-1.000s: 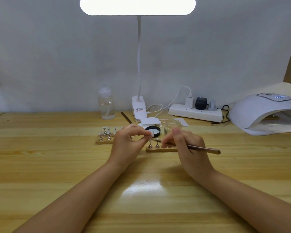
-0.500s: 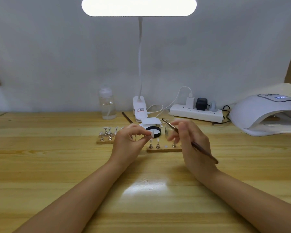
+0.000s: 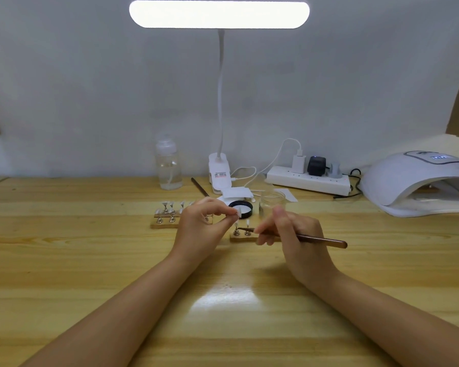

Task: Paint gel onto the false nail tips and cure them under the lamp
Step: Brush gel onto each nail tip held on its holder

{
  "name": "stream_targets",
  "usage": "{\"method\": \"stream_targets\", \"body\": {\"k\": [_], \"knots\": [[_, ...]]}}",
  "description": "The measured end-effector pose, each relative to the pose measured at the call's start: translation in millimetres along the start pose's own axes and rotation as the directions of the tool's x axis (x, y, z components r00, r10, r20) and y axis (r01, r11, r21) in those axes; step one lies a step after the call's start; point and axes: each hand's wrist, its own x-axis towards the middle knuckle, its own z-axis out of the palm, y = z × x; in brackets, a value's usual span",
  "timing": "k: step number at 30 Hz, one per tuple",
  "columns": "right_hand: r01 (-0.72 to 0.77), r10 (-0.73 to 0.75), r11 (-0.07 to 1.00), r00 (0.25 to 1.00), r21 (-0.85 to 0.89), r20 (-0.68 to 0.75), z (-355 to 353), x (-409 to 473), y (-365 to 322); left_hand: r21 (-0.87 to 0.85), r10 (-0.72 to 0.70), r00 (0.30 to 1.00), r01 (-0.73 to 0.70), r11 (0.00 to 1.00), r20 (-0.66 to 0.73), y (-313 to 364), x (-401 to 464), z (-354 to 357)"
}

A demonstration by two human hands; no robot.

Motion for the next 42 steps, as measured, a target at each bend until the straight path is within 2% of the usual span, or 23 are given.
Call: {"method": "stream_targets", "body": {"k": [5, 9, 11, 14, 17, 22, 24, 26, 30, 34, 38, 42], "knots": [[-0.019, 0.018, 0.999, 1.0, -0.037, -0.02, -0.3, 1.7, -1.6, 0.002, -0.002, 1.0, 0.002, 1.0, 0.018, 1.7, -0.6, -0.8], [-0.088, 0.092, 0.993, 0.994, 0.074, -0.053, 0.8, 0.1, -2.4, 0.008, -0.012, 1.0, 0.012, 1.0, 0.02, 1.6, -0.8, -0.6], [-0.046, 0.048, 0.999, 0.995, 0.021, -0.087, 0.3, 1.2, -0.8, 0.008, -0.011, 1.0, 0.011, 1.0, 0.021, 1.1, -1.0, -0.6], [-0.043, 0.041, 0.998, 0.999, -0.047, -0.028, 0.6, 2.4, -1.4, 0.005, -0.004, 1.0, 0.004, 1.0, 0.02, 1.3, -1.3, -0.8], [-0.11, 0.112, 0.993, 0.993, 0.052, -0.028, 1.5, -0.6, -4.5, 0.005, -0.005, 1.0, 0.005, 1.0, 0.017, 1.3, -0.9, -0.5], [-0.068, 0.067, 0.998, 0.997, -0.013, -0.049, 0.9, 1.9, -3.6, -0.013, -0.008, 1.0, 0.008, 1.0, 0.028, 0.4, -1.0, -0.7], [-0.129, 0.132, 0.989, 0.99, 0.067, -0.042, 2.0, 0.9, -5.1, -0.024, -0.011, 1.0, 0.011, 1.0, 0.025, -0.1, -0.6, -0.7], [-0.125, 0.133, 0.986, 0.989, 0.108, -0.068, 2.0, -0.2, -4.4, -0.023, -0.016, 1.0, 0.016, 1.0, 0.018, -0.7, -0.1, -0.7], [-0.087, 0.088, 0.996, 0.994, 0.017, -0.065, 1.5, 2.7, -2.1, -0.003, -0.014, 1.0, 0.015, 1.0, 0.026, -2.3, 0.1, -0.4], [-0.153, 0.165, 0.977, 0.983, 0.147, -0.074, 2.4, 0.7, -4.7, -0.045, -0.051, 0.999, 0.052, 0.998, 0.02, -2.9, 0.3, 0.5], [-0.108, 0.113, 0.992, 0.992, 0.07, -0.061, 1.5, 2.6, -4.4, -0.049, -0.048, 0.998, 0.05, 0.998, 0.038, -2.8, 0.5, 0.8], [-0.174, 0.183, 0.972, 0.982, 0.158, -0.044, 1.7, 1.0, -3.4, -0.074, -0.075, 0.997, 0.077, 0.994, 0.026, -2.8, 0.7, 1.3]]}}
